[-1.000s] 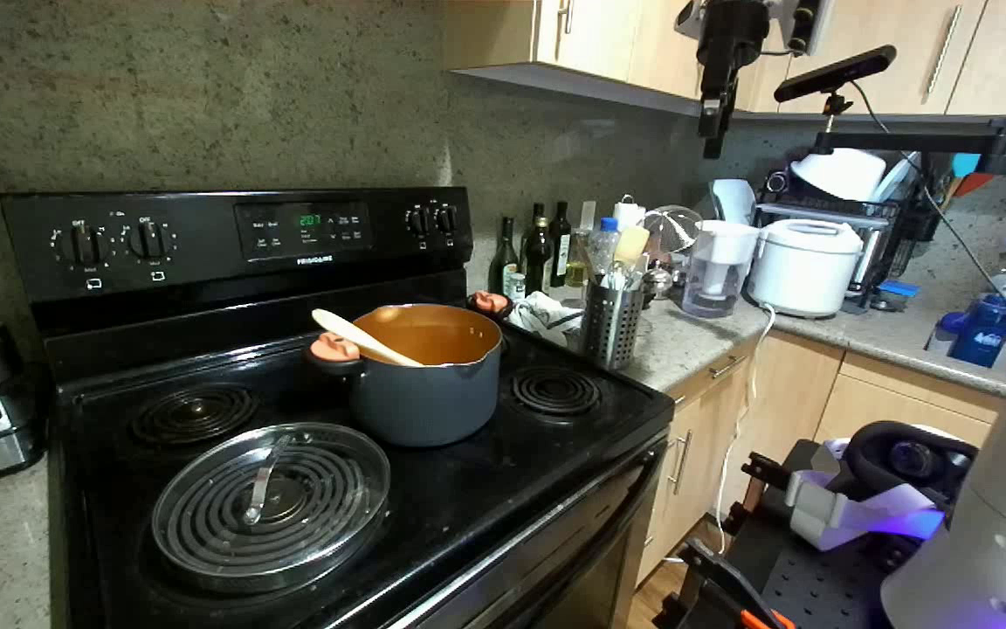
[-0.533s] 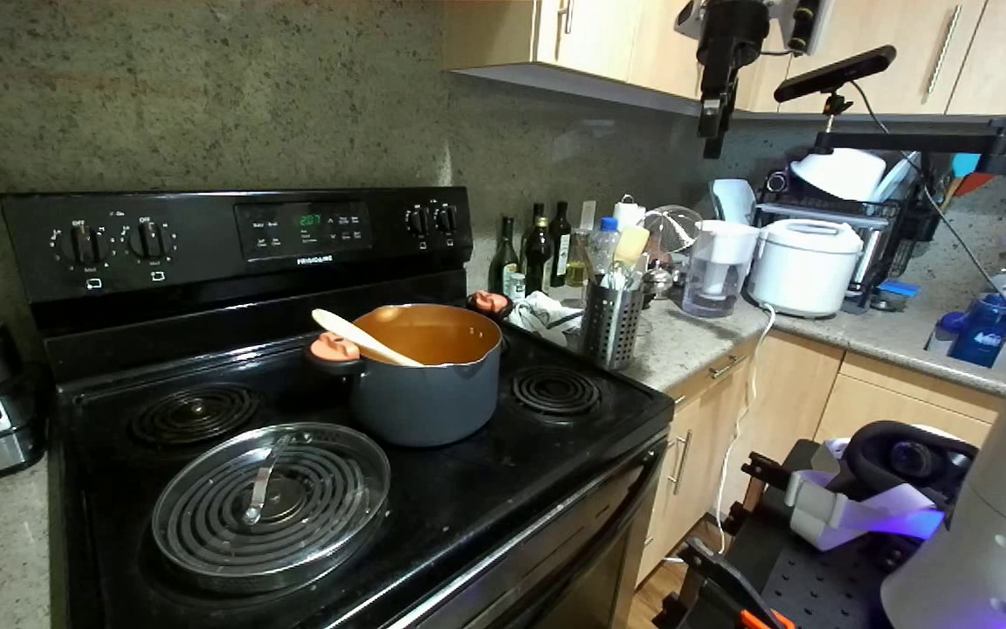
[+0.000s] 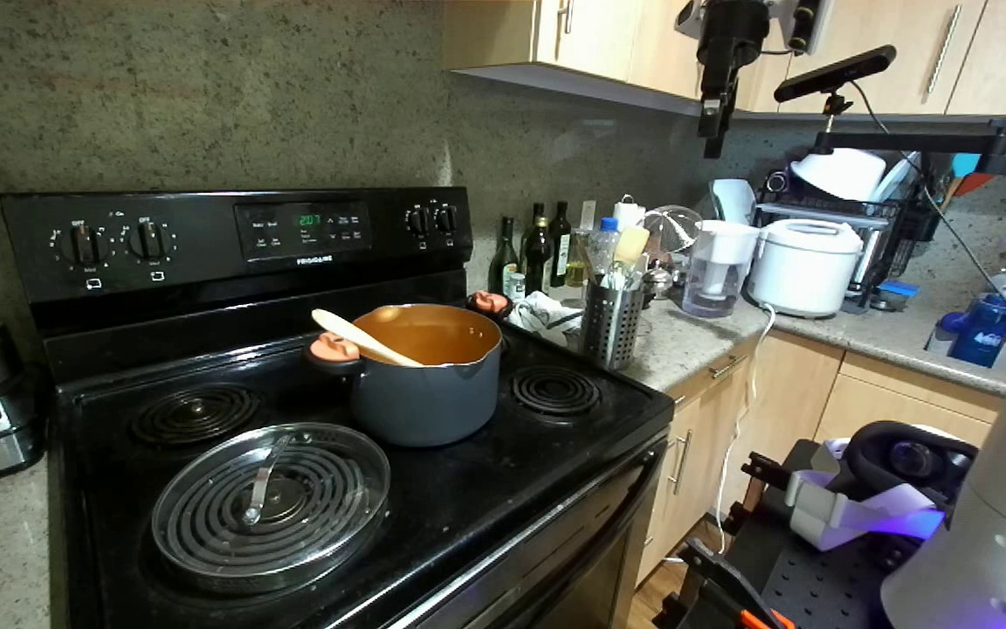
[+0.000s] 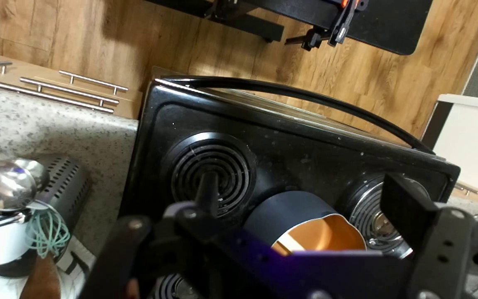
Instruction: Remove the wooden spatula from the the holder and place it inside the pot on the stove
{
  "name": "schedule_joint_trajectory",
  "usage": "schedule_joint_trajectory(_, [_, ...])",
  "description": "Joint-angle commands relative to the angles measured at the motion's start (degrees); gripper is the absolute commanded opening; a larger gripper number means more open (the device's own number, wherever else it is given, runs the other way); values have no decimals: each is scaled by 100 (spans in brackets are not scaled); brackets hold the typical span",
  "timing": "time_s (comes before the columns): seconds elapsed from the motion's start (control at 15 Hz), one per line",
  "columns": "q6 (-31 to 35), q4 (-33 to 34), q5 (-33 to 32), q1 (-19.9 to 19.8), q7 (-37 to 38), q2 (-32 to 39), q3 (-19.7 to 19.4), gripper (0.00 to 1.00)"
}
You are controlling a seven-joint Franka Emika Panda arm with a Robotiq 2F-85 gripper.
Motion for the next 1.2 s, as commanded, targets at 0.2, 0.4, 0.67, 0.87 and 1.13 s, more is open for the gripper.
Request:
schedule_joint_trajectory(0.2, [246,93,41,-325,-212,148,220,100])
schedule_joint_trajectory(0.4, [787,118,-16,-364,-478,255,191,100])
schedule_joint_trajectory(0.67, [1744,122,-114,-510,-889,480,155,100])
schedule_joint_trajectory(0.87, [2165,171,-124,-690,-1068,711,84,100])
schedule_joint_trajectory(1.13, [2475,357,-157,-1000,-1278,1043,-36,100])
